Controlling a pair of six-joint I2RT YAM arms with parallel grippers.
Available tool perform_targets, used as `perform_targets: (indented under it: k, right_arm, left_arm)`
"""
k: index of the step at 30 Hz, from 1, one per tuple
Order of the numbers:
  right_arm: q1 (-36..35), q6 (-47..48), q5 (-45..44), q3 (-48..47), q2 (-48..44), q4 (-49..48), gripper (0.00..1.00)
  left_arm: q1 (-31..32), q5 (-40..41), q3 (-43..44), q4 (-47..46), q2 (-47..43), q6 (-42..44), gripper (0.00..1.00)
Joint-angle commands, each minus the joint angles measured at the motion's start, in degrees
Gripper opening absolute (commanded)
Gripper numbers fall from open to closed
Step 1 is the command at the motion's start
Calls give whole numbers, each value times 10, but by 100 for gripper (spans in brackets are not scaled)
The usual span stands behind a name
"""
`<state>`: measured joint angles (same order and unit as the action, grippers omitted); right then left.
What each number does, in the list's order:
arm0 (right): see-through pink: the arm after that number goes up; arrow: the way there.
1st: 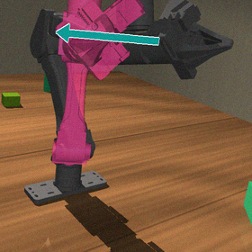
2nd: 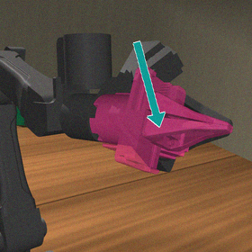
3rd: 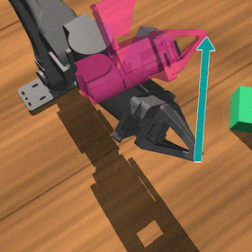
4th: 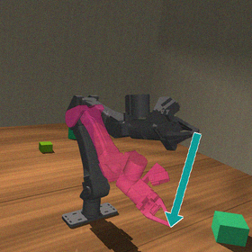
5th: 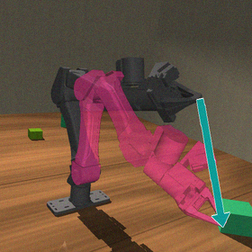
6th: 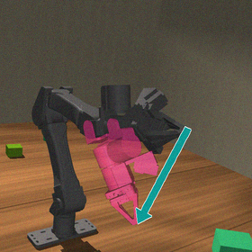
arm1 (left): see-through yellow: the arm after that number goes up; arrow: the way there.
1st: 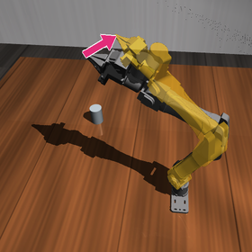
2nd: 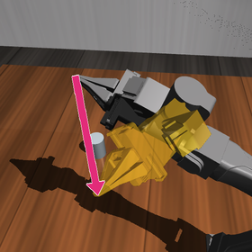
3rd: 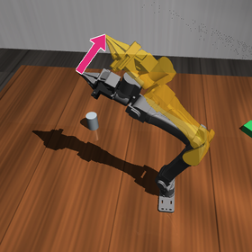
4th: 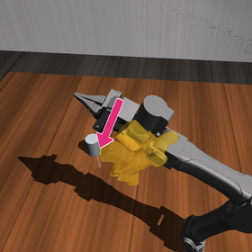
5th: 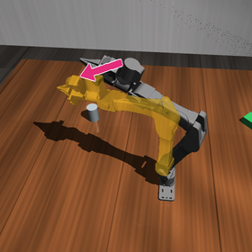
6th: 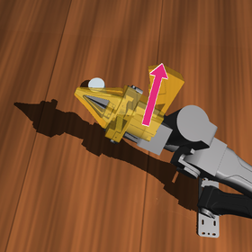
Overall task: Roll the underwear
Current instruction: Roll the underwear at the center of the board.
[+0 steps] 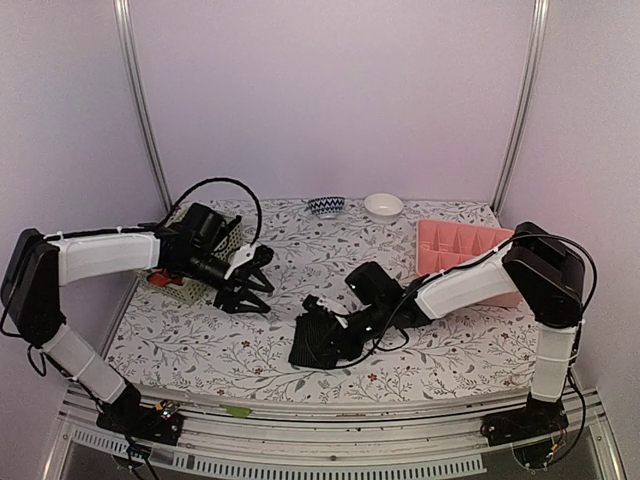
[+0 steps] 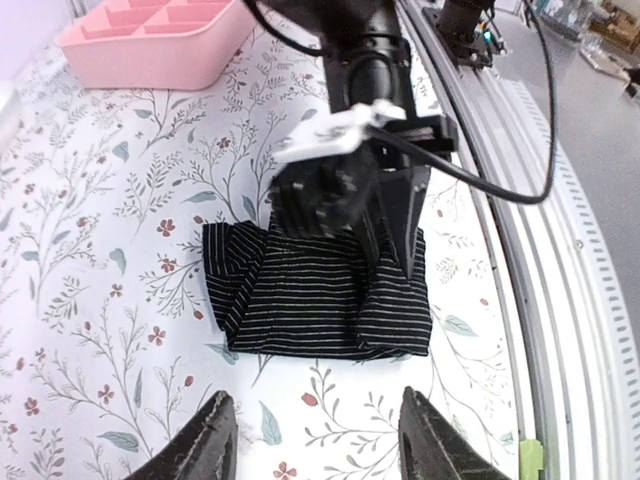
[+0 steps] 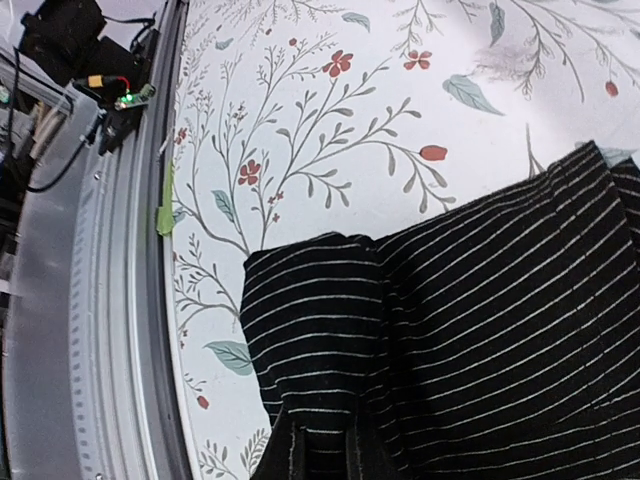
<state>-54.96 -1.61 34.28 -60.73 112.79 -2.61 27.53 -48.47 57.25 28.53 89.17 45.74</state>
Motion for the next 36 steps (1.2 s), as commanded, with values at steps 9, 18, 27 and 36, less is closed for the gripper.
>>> perform_targets:
  k: [9, 18, 27, 36]
  right_arm:
    - [54, -164, 216, -32, 117, -6, 0]
    - [68, -194, 241, -57, 159, 17, 0]
    - [74, -213, 243, -66, 167, 2, 0]
    - [86, -211, 229, -71, 137, -7, 7]
  left_arm:
    - [178, 213, -242, -296, -152, 19, 60]
    - [249, 285, -204, -359, -31, 32, 60]
    - [265, 316, -172, -344, 41, 35, 43]
    - [260, 308, -164, -254, 38, 55, 9]
